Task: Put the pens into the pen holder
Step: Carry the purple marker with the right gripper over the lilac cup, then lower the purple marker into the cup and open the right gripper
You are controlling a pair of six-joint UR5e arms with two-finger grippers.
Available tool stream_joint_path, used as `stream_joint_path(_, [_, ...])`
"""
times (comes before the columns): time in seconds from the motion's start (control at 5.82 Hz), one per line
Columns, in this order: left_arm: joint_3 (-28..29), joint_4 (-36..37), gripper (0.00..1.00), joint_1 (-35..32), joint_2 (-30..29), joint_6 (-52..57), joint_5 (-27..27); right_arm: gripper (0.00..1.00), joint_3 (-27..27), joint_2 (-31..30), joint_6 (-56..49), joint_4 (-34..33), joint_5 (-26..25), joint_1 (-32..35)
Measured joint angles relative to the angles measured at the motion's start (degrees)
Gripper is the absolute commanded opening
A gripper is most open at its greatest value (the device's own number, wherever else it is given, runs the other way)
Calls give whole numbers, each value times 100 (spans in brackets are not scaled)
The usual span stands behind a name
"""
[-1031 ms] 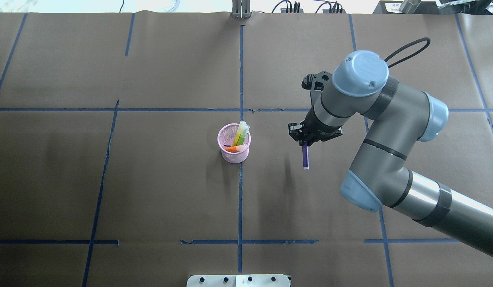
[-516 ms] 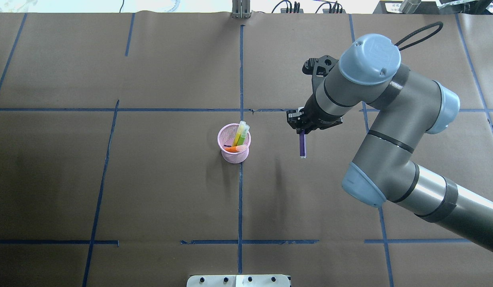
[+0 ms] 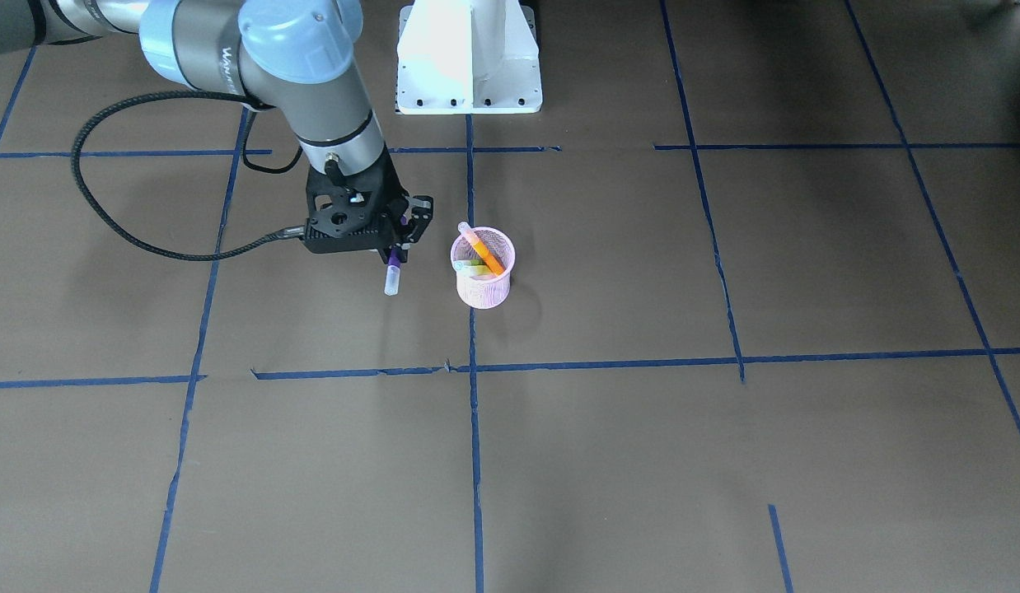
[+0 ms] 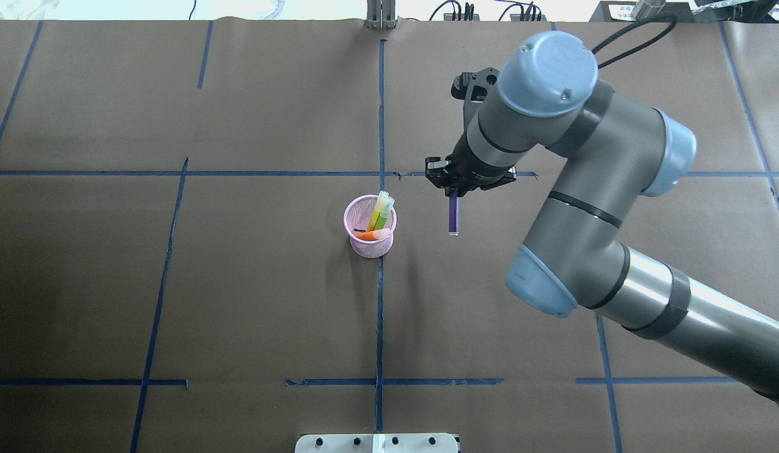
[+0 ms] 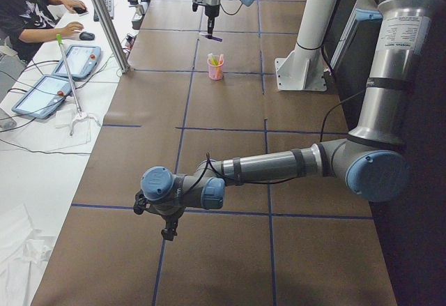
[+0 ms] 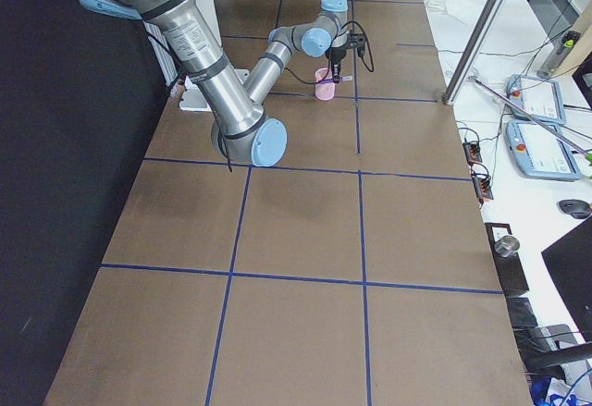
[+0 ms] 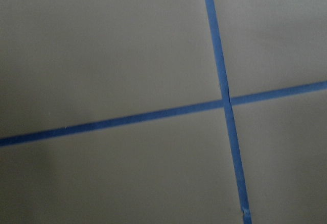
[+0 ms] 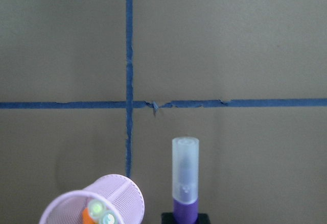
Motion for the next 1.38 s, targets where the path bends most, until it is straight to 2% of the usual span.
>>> stream_joint_path(0.17, [-220, 5, 100, 7, 199, -51, 50, 0, -173, 235, -16, 113, -225, -22])
stream_joint_path(0.52, [-337, 15, 100, 15, 332, -77, 72, 0, -253, 352, -125, 894, -936, -108])
stream_joint_path(0.69, [-341, 19, 100, 19, 336, -78, 73, 1, -259, 299, -275, 1301, -1437, -290])
stream_joint_path(0.86, [-341, 33, 100, 22, 314, -82, 74, 0, -274, 93, -399, 1989, -2004, -598])
stream_joint_path(1.03, [-331, 49, 100, 27, 289, -86, 74, 0, -277, -128, -452, 2649, -2357, -841])
stream_joint_path(1.38, [-314, 62, 100, 38, 274, -88, 71, 0, -275, -316, -508, 3297, -2763, -1181])
